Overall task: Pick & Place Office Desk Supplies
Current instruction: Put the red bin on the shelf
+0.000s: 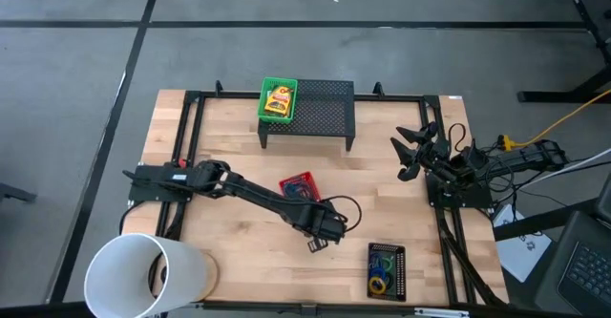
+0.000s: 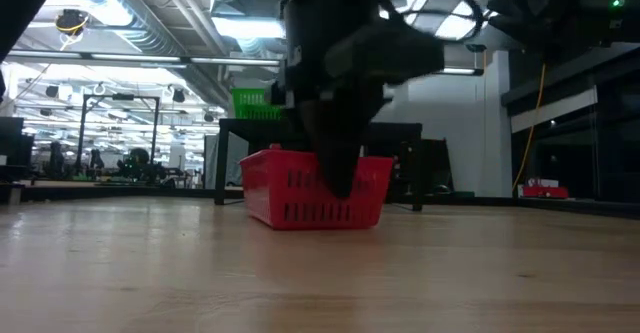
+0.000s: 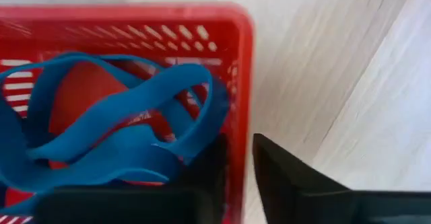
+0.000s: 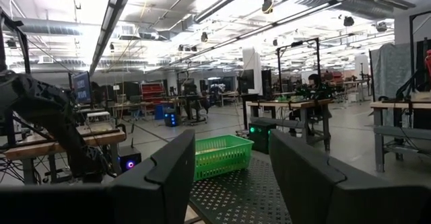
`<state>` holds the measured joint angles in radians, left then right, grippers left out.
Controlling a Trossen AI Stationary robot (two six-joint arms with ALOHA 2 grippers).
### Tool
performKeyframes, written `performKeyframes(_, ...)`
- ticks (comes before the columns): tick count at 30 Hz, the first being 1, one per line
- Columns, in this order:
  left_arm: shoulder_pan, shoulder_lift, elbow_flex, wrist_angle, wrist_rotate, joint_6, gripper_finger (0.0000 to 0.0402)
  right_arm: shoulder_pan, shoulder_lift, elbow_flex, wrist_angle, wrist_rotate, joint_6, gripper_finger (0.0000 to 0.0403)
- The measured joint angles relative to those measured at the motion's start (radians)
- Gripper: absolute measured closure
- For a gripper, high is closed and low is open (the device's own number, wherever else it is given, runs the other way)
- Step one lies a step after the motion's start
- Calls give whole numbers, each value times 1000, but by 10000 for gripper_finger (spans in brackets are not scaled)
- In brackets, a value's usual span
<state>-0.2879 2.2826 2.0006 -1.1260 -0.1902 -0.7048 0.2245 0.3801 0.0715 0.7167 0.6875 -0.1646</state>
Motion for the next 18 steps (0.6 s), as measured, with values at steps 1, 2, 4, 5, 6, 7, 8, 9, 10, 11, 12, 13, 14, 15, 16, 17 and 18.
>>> performKeyframes(1, -3, 11, 0, -1, 6, 13, 345, 0, 0, 0, 0, 0, 0, 214)
performKeyframes(2, -5, 18, 0, -1, 4, 25, 360, 0, 0, 0, 0, 0, 0, 214)
performKeyframes(4, -11, 26, 0, -2, -4, 47, 388, 0, 0, 0, -2, 0, 0, 214)
performKeyframes(5, -13, 27, 0, -2, -6, 54, 394, 0, 0, 0, -2, 0, 0, 214)
performKeyframes(6, -16, 27, 0, -1, -7, 55, 396, 0, 0, 0, -3, 0, 0, 214)
performKeyframes(7, -19, 22, 0, -2, -7, 59, 396, 0, 0, 0, -6, 0, 0, 214)
performKeyframes(8, -22, 15, 5, -10, -6, 70, 397, 0, 0, 0, -7, 0, -1, 214)
performKeyframes(9, -27, 10, 16, -21, -5, 79, 399, 0, 0, 0, -7, 0, -2, 214)
performKeyframes(10, -31, 5, 34, -29, -1, 90, 400, 0, 0, 0, -7, 0, -3, 214)
performKeyframes(11, -37, -1, 59, -39, 2, 106, 400, 0, 0, 0, -7, 0, -3, 214)
performKeyframes(12, -42, -7, 86, -57, -1, 118, 400, 0, 0, 0, -7, 0, -3, 214)
performKeyframes(13, -47, -11, 116, -79, -2, 131, 400, 0, 0, 0, -7, 1, -3, 214)
performKeyframes(14, -52, -12, 151, -104, -5, 148, 399, 0, 0, 0, -7, 1, -3, 214)
performKeyframes(15, -59, -12, 189, -133, -15, 169, 399, 0, 0, 0, -7, 1, -3, 214)
performKeyframes(16, -65, -12, 226, -162, -27, 197, 400, 0, 0, 0, -7, 1, -3, 214)
performKeyframes(17, -72, -11, 264, -192, -39, 227, 400, 0, 0, 0, -7, 1, -3, 214)
performKeyframes(18, -79, -11, 299, -213, -55, 256, 400, 0, 0, 0, -7, 3, -3, 214)
